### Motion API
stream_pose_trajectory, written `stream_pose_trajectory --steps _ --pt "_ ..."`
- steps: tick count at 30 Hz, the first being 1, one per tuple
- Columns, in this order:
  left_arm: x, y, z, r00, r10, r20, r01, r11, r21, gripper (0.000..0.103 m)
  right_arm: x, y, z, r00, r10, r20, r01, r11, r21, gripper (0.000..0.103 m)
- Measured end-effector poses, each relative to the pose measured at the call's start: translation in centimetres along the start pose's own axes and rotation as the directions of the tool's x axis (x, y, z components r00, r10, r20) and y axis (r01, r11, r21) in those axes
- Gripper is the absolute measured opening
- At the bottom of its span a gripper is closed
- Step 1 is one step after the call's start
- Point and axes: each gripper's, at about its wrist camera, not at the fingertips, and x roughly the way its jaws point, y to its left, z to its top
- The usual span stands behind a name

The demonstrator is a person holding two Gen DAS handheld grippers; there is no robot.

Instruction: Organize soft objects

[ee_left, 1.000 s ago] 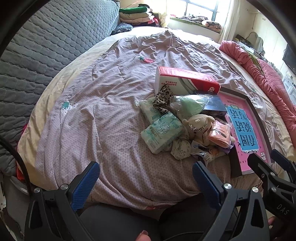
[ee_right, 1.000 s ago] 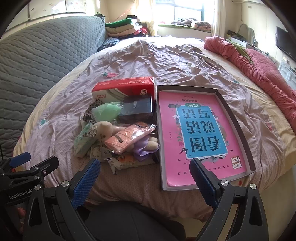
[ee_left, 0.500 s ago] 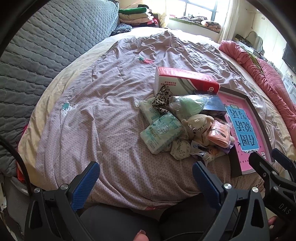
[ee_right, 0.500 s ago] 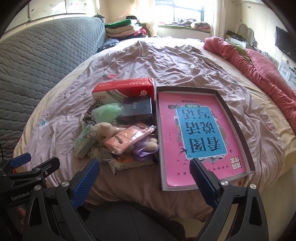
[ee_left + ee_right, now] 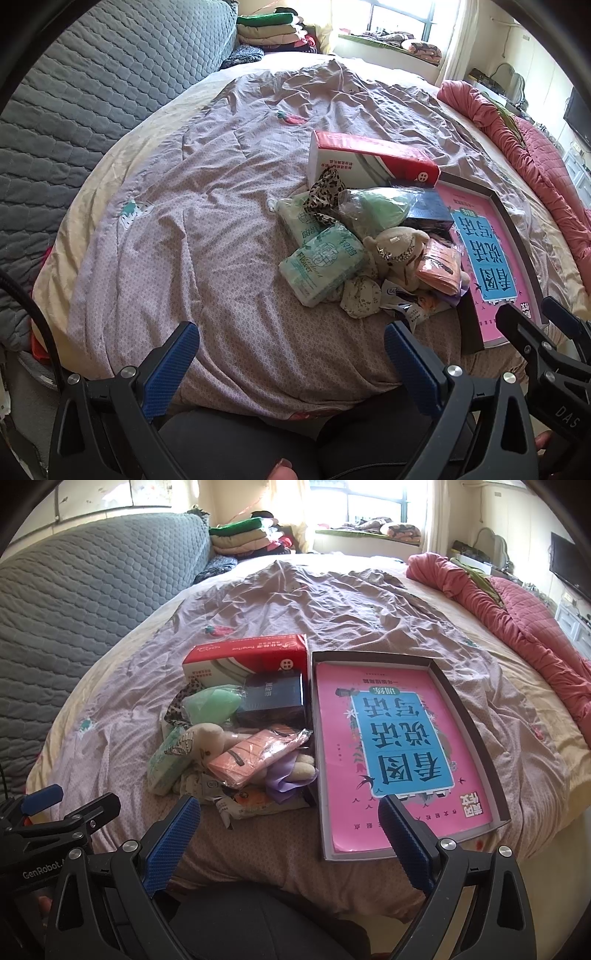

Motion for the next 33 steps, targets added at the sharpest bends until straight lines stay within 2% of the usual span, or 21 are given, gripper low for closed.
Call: stream_pose_trajectory --steps 10,19,24,27,33 --pt "1.7 1.8 0.6 1.000 -0.025 -0.018 0.024 0.999 -0.042 0.101 1.3 0.2 0.0 1.000 0.004 -0.022 -0.004 1.000 -0.013 0.097" --pt "4.8 2.1 1.9 0.997 -0.056 -0.054 0.055 0.998 -0.008 0.101 3.5 0.5 0.5 0.999 0.010 -0.052 -0.013 0.999 -0.052 0.097" --pt "6.8 1.9 2.8 0.996 -0.054 -0.077 0.056 0.998 0.032 0.101 5.1 0.9 1.0 0.998 -0.031 -0.059 0.022 0.989 -0.147 0.097" --pt "7.7 1.9 3.1 0.994 -0.062 -0.087 0.066 0.997 0.042 0.101 5.9 1.4 0.9 0.996 -0.068 -0.055 0.053 0.970 -0.239 0.097" --pt "8.8 1.3 3.3 0.990 -0.095 -0.107 0.103 0.992 0.077 0.101 7.2 3.4 0.7 0.995 -0.102 0.000 0.092 0.899 -0.428 0.097"
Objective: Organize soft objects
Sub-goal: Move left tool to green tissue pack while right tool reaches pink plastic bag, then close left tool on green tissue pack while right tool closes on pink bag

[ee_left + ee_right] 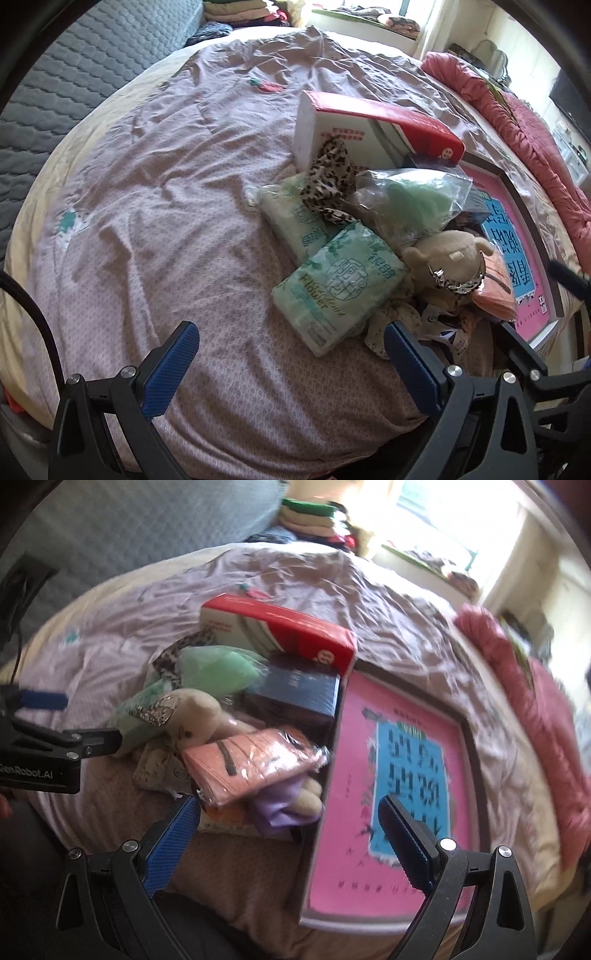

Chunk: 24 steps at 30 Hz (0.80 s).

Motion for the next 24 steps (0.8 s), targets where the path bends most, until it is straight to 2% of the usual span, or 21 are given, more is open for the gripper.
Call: stream_pose_trajectory --steps 3,6,7,8,10,14,17,19,24 --pt "0.6 -0.2 0.3 1.000 -0.010 -0.011 0.010 1.000 0.013 0.101 0.8 0.7 0.4 1.000 -0.030 0.007 0.030 0.997 -0.070 0.095" --pt "1.2 -0.1 0.6 1.000 -0.020 -0.022 0.020 1.000 0.017 0.101 1.5 1.0 0.8 0.999 -0.043 0.027 0.046 0.992 -0.118 0.088" --pt "1.5 0.0 0.7 0.999 -0.025 -0.027 0.025 1.000 0.017 0.101 1.7 1.0 0.9 0.999 -0.038 0.026 0.041 0.992 -0.123 0.080" --pt "1.7 0.2 0.8 0.999 -0.032 -0.030 0.032 0.999 0.014 0.100 2.1 0.9 1.1 0.999 -0.034 0.024 0.037 0.991 -0.130 0.068" --pt "2.1 0.5 1.0 0.998 -0.051 -0.041 0.051 0.999 0.009 0.098 2.4 0.7 1.5 1.000 -0.003 0.027 0.006 0.992 -0.129 0.053" --pt "2.8 0.8 1.3 0.993 -0.105 -0.049 0.106 0.994 0.006 0.090 2.6 0.4 2.0 0.997 0.049 0.052 -0.043 0.993 -0.111 0.043" --pt "3.3 0.8 1.6 0.983 -0.174 -0.056 0.174 0.985 0.002 0.076 2.9 -0.8 2.1 0.990 0.133 0.052 -0.131 0.990 -0.046 0.033" --pt "3.7 1.0 1.6 0.970 -0.235 -0.065 0.234 0.972 -0.018 0.067 3.1 -2.3 2.1 0.981 0.187 0.049 -0.189 0.981 0.049 0.028" --pt "3.9 1.4 1.6 0.957 -0.286 -0.050 0.284 0.958 -0.039 0.062 3.0 -4.8 1.8 0.958 0.271 0.092 -0.284 0.939 0.192 0.024"
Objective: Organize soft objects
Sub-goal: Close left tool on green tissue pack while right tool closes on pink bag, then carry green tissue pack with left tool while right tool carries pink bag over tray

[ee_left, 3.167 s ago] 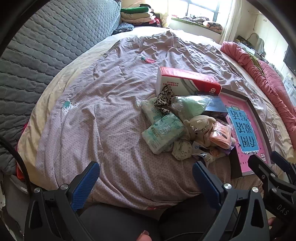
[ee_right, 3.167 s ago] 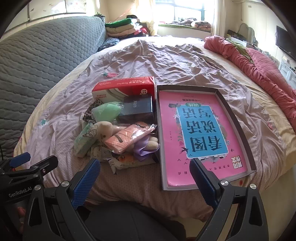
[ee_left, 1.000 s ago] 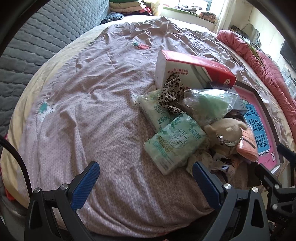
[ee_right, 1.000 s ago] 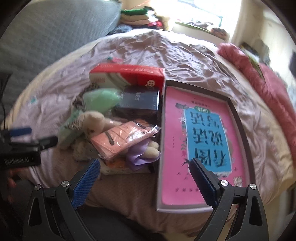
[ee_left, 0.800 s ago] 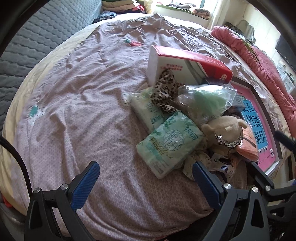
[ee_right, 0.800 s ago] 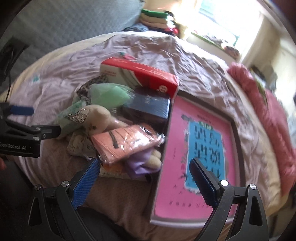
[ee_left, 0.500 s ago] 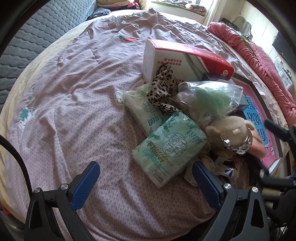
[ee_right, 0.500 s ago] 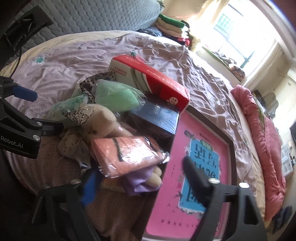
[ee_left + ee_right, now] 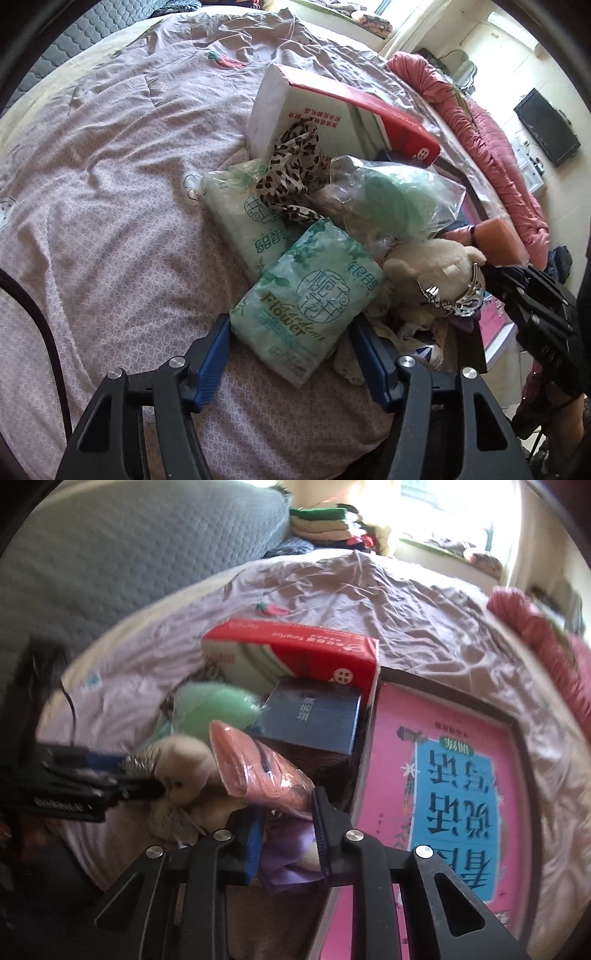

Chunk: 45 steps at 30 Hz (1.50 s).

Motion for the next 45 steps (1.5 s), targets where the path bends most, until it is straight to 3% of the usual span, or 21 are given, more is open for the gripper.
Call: stream_pose_trajectory --steps 7,15,26,39,45 --pt "-1.4 0.3 -0.5 0.999 -0.030 0.027 0.030 0.999 -0.019 0.054 -0.8 -0.9 -0.2 0.999 0.038 0.020 -0.039 0.996 0.079 0.022" --pt "-3.5 -0.4 -0.9 0.998 -0.009 0.059 0.010 1.000 -0.022 0.048 -2.2 -0.7 0.1 0.996 0.066 0.054 -0.071 0.992 0.101 0.022" --pt "-6.9 -2.2 -1.7 0.993 -0.001 0.118 0.002 1.000 -0.006 0.047 -4.1 -0.7 0.4 0.992 0.089 0.093 -0.101 0.986 0.132 0.021" --pt "-9.6 -6.3 -1.5 0.987 -0.015 0.157 0.007 0.998 0.055 0.047 -7.4 -1.9 0.1 0.984 0.114 0.133 -0.139 0.970 0.198 0.021" --pt "-9.8 -9.5 -1.9 0.990 -0.034 0.140 0.015 0.992 0.128 0.047 -8.9 -3.2 -0.5 0.984 0.107 0.144 -0.141 0.956 0.257 0.021"
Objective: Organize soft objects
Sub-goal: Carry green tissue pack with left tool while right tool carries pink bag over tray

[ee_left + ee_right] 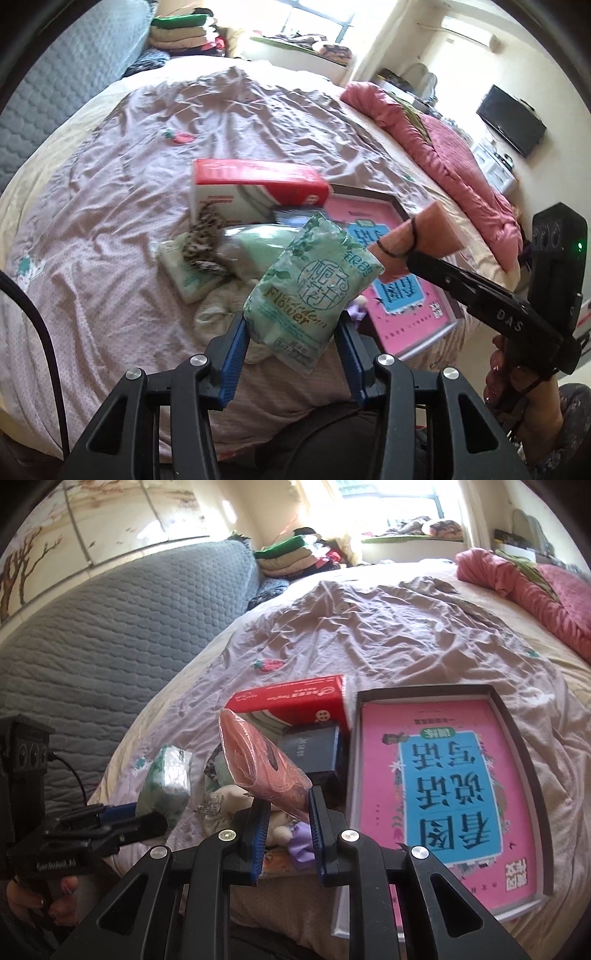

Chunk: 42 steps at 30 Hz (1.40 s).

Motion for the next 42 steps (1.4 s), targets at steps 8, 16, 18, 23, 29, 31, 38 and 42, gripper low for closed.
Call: stream_pose_trajectory --steps 8,16,18,23,29,31,38,42 --pt "0.4 -4.8 0.4 1.000 -0.022 -0.015 0.024 0.996 0.085 0.047 -2.7 -2.7 0.2 0.999 -0.027 0.032 0.024 0.996 0.081 0.021" --pt "2.0 -8.6 0.8 0.998 -0.030 -0.051 0.038 0.988 0.151 0.047 -4.9 -5.8 0.0 0.997 -0.059 0.054 0.050 0.986 0.161 0.021" --pt "2.4 -9.4 0.7 0.998 -0.028 -0.061 0.038 0.986 0.161 0.047 -5.3 -6.6 -0.2 0.997 -0.058 0.059 0.047 0.982 0.184 0.021" --pt "3.6 -11.0 0.6 0.997 -0.010 -0.082 0.026 0.980 0.195 0.047 -6.1 -8.6 -0.7 0.995 -0.084 0.057 0.069 0.972 0.225 0.021" --pt "5.4 -12.4 0.5 0.992 0.012 -0.123 0.016 0.974 0.225 0.047 -6.3 -10.5 -1.1 0.994 -0.101 0.047 0.084 0.960 0.268 0.021" --pt "6.0 -12.7 0.4 0.990 0.021 -0.138 0.011 0.974 0.228 0.047 -6.3 -11.2 -1.2 0.994 -0.103 0.040 0.087 0.953 0.290 0.021" --pt "8.2 -13.6 0.2 0.983 0.033 -0.182 0.014 0.968 0.249 0.047 -5.9 -13.3 -2.2 0.995 -0.104 0.003 0.096 0.932 0.349 0.021" --pt "9.5 -14.3 0.1 0.979 0.040 -0.201 0.015 0.963 0.268 0.047 -5.4 -14.3 -2.9 0.995 -0.096 -0.029 0.100 0.922 0.375 0.021"
